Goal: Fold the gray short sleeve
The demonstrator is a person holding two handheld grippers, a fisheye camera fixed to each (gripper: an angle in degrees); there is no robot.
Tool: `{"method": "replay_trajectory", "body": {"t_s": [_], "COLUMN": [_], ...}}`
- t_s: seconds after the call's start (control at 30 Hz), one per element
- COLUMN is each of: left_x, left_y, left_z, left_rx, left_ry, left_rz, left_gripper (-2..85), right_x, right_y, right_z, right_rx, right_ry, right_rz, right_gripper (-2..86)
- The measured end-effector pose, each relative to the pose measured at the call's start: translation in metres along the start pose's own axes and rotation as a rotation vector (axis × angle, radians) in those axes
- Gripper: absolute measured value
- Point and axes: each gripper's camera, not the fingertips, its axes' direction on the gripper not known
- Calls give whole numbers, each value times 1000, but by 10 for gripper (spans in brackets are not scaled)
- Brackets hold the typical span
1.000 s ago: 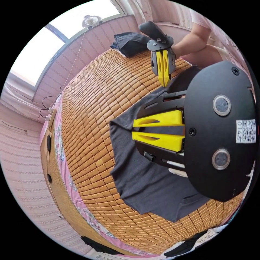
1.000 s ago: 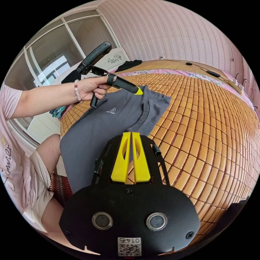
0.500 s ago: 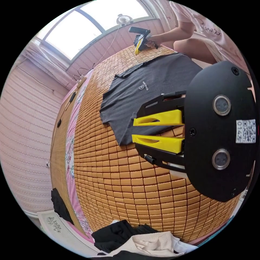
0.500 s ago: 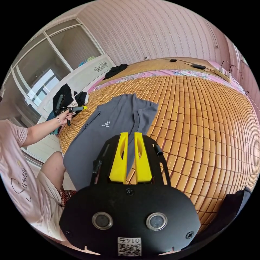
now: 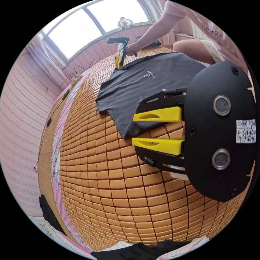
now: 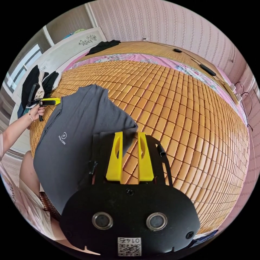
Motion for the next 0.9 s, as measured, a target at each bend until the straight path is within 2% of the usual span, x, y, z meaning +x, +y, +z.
{"method": "replay_trajectory", "body": {"t_s": [0.17,0.4,0.6,0.77,0.9], "left_x": [5,13,19,41,57], "left_y": [-10,-41,-64,-77,-57], "left_z": [-17,-61,-108,-137,-179], "left_rx": [-35,40,180,170,169], "left_ry": [-45,-197,-126,-166,-100], "left_rz": [31,-87,-178,-115,-66], "left_gripper": [9,-9,-10,-10,-10], "right_x": [0,22,26,25,13], "right_y": [-12,-54,-83,-83,-51], "right_z": [-8,-28,-54,-66,-99], "right_rx": [30,18,54,29,50], "right_ry": [10,101,166,152,68], "right_rz": [21,102,118,103,68], "right_gripper": [17,7,6,6,6]}}
